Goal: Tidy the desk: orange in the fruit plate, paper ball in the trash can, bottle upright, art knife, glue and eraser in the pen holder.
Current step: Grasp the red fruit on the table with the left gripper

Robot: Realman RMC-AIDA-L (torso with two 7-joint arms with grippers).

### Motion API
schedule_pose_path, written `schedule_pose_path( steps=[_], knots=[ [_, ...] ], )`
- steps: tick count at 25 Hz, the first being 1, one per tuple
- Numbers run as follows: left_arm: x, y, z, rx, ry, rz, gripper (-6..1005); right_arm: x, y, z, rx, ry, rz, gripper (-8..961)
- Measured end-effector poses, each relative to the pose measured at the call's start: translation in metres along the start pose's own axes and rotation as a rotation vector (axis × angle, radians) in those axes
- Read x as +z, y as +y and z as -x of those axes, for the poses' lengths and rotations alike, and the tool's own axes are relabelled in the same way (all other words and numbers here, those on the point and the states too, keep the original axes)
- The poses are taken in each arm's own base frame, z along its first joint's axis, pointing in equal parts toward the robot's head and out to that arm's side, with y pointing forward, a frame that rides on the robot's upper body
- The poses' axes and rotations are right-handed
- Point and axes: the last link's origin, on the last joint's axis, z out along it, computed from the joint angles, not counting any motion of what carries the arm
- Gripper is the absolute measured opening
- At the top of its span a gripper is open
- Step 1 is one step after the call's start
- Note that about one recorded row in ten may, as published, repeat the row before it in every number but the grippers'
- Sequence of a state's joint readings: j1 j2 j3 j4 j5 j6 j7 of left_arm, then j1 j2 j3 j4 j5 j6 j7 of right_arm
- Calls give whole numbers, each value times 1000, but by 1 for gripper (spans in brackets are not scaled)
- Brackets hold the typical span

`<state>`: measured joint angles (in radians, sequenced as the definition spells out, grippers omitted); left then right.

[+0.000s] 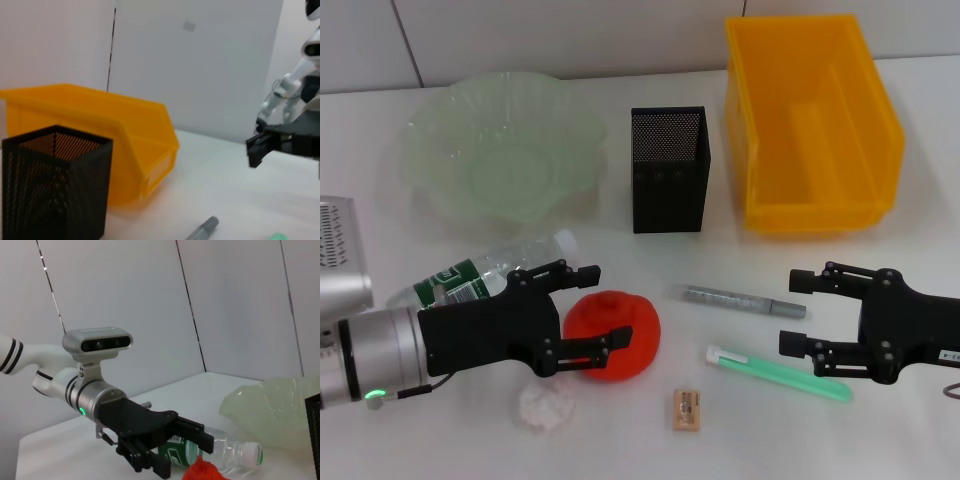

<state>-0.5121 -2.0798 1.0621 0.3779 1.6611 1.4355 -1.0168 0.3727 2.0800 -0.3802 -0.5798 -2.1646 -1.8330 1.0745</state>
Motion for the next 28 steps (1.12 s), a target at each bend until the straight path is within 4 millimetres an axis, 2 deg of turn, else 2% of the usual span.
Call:
schedule_pose_path(
  steps=[6, 18, 23, 28],
  knots=[
    [7, -8, 8, -10, -49, -51, 825, 0, 0, 0, -1, 0, 0, 791],
    [4, -14, 13, 14, -63, -114, 766, 0, 0, 0, 1, -1, 1, 792],
    [3, -14, 13, 6, -62, -109, 546, 0, 0, 0, 2, -1, 1, 792],
    [4, -14, 13, -4, -65, -104, 416, 0, 0, 0, 2, 0, -1, 792]
  ],
)
